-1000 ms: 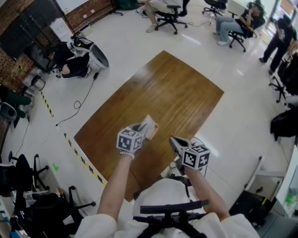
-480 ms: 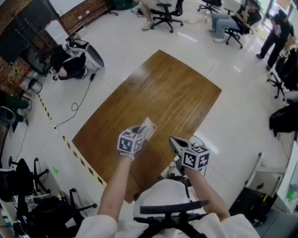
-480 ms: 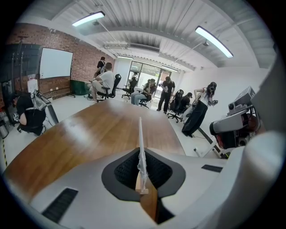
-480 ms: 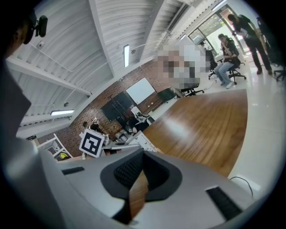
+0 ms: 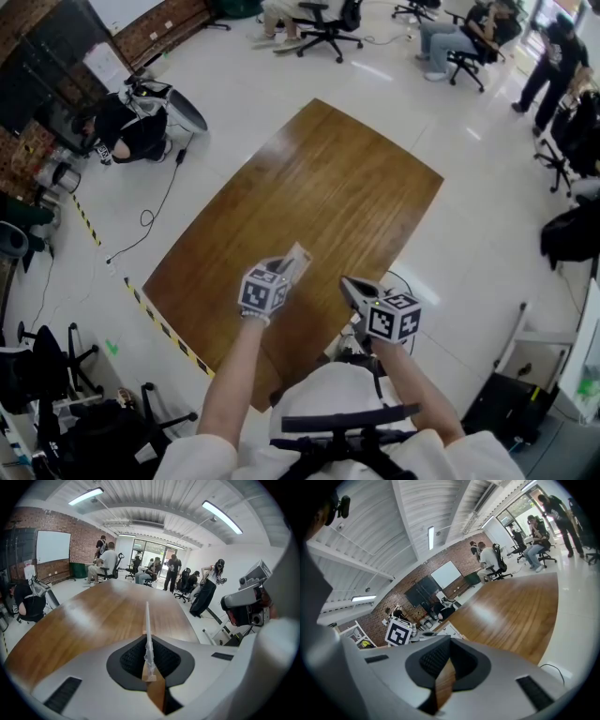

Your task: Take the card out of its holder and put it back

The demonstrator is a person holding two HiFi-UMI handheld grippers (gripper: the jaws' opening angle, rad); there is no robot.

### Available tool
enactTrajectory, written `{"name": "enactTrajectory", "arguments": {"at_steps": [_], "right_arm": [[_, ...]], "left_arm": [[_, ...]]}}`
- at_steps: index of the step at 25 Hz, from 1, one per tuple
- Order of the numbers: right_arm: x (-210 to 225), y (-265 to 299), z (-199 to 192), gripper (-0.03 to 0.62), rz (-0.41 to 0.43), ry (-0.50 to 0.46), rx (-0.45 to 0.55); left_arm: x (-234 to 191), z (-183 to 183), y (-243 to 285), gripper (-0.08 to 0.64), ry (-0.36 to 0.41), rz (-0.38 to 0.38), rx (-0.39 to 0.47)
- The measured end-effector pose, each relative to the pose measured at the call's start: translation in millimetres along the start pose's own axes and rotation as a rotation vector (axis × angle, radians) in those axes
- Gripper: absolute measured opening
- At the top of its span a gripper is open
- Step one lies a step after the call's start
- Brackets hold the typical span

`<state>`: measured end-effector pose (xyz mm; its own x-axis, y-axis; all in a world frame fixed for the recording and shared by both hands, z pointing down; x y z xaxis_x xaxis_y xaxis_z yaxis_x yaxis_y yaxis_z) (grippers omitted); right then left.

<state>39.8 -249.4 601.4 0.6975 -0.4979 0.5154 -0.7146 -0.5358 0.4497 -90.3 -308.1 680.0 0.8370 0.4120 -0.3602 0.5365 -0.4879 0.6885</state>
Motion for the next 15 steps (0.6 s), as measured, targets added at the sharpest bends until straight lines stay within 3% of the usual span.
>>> {"name": "enactTrajectory", "arguments": {"at_steps": [7,10,15], "right_arm": [[2,0,-1,-0.002,0.004,0.001,-0.004],[2,-1,0,-0.002,0.012,-0.002,-0.005],[-4,-6,6,-0.002,0.042,-0.016,0.008]], "left_arm": [[-1,-1,2,0.017,-0.025,-0.006,0.004],[1,7,-5,0.110,-0.091,-0.022,0.056],[6,28,-48,0.112,-0.170,-0.003,0.192]]}}
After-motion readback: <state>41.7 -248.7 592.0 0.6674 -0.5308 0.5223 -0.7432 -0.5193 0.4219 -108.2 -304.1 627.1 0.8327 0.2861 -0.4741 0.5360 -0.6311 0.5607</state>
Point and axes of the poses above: the fingertips, and each gripper's own axes: y forward along the fingers, x to its right, z out of its top, the point moved 1 cm from there along -y, backward along the fingers, and after that the axes turned 9 degrees about -y, right-handed, at the moved point
